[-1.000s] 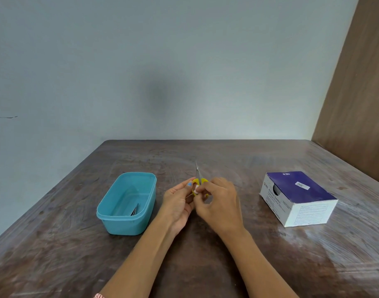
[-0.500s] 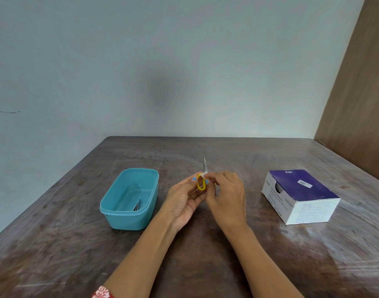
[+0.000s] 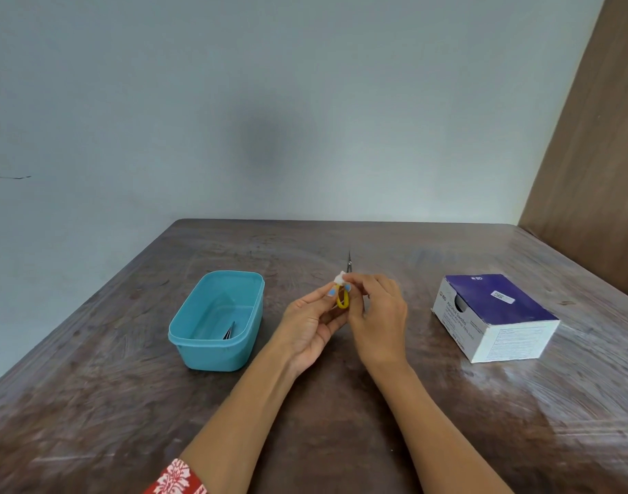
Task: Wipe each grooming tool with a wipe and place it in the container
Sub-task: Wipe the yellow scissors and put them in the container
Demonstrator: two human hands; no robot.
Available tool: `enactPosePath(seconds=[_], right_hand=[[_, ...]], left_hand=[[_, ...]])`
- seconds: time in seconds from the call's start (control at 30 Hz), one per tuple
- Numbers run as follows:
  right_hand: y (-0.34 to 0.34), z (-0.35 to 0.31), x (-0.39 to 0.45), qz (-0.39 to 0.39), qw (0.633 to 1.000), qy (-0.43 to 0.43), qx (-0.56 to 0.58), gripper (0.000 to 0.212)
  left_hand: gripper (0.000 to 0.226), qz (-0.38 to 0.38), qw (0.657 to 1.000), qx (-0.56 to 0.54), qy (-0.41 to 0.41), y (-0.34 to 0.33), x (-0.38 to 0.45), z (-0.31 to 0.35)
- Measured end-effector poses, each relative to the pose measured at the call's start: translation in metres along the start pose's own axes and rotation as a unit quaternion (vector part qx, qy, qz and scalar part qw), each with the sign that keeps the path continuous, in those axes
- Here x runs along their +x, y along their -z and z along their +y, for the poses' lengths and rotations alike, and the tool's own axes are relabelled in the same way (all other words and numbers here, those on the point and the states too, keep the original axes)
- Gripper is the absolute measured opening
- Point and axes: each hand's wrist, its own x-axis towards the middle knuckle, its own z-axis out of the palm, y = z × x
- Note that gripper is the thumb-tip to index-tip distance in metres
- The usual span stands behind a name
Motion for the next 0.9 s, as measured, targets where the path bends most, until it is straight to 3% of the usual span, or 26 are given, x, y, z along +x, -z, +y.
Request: enactPosePath(seconds=[0.37,0.63,0.9], right_hand=[[-0.002,0.0,-0.003,-0.069,0.994,0.084,-0.001,0.021],[0.0,0.006,-0.002,0.006,0.996,0.047,-0.076,0.014],[0.0,-0.004,-0.004,-0.019,0.999,0.041,-0.022,0.009]], left_hand=[[0.023,0.041,0.998,-0.036,-0.027,0.004,0.004,0.007],[0.024,0.014,1.0,0.012,0.005,0.003,0.001,0.003],[0.022,0.038,0.999,-0.007,-0.019,0.004,0.001,0.006]])
